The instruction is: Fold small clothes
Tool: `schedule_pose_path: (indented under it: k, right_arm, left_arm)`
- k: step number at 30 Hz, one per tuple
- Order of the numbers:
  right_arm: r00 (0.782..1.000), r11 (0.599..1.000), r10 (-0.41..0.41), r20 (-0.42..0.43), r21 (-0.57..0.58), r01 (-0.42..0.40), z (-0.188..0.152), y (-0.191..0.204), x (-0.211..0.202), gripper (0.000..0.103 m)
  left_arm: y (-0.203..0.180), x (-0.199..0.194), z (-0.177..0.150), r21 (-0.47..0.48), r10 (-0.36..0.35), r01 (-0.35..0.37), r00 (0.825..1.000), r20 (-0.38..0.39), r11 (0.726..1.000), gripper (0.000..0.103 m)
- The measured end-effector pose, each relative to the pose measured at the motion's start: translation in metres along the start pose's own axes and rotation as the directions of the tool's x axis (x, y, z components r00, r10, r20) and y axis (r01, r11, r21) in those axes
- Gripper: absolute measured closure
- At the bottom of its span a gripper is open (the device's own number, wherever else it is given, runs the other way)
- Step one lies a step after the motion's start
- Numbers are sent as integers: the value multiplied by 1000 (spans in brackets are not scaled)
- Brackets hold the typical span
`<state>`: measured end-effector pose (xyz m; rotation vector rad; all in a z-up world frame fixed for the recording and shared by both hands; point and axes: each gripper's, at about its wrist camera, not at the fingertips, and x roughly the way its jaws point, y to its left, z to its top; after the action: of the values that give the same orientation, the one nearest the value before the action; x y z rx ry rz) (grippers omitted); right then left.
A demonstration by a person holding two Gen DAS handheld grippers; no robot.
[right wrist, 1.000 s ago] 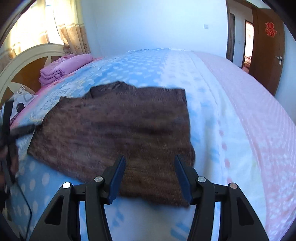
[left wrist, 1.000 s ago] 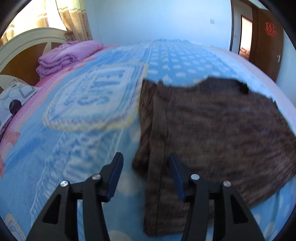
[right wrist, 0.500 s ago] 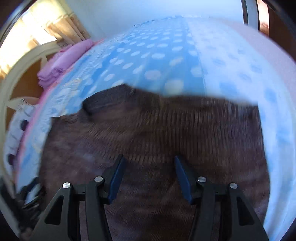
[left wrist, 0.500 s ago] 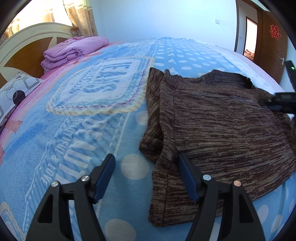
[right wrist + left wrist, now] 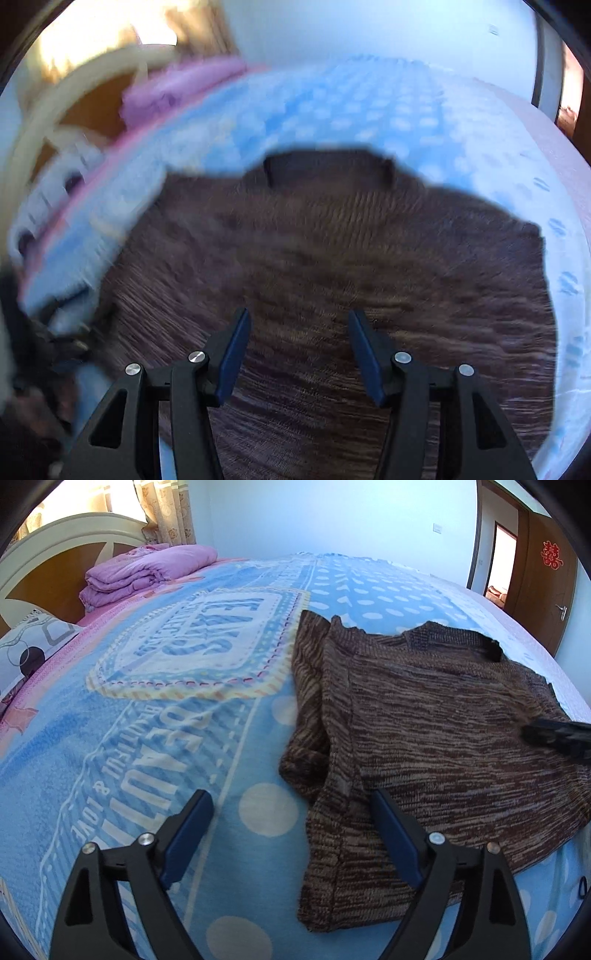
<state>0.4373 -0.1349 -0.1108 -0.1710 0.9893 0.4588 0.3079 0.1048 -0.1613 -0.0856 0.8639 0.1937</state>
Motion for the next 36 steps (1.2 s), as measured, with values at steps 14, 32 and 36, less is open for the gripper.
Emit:
schedule_pose_path:
  k: [14,32,36]
  right_arm:
    - [988,1000,-6,152,3,6,-28,50,-46,45]
    - [977,938,15,213,-341,60,-93,150,-52,44]
    - [978,928,14,209,-366,65,-94,161,-48,44]
  left_arm:
    - [9,-5,-7,-14,-50,50,998,-25,999,0]
    - [44,-24,-23,2,-101,101,994,-49,995,0]
    - [59,-26,-18,2,-88,88,996,-34,996,0]
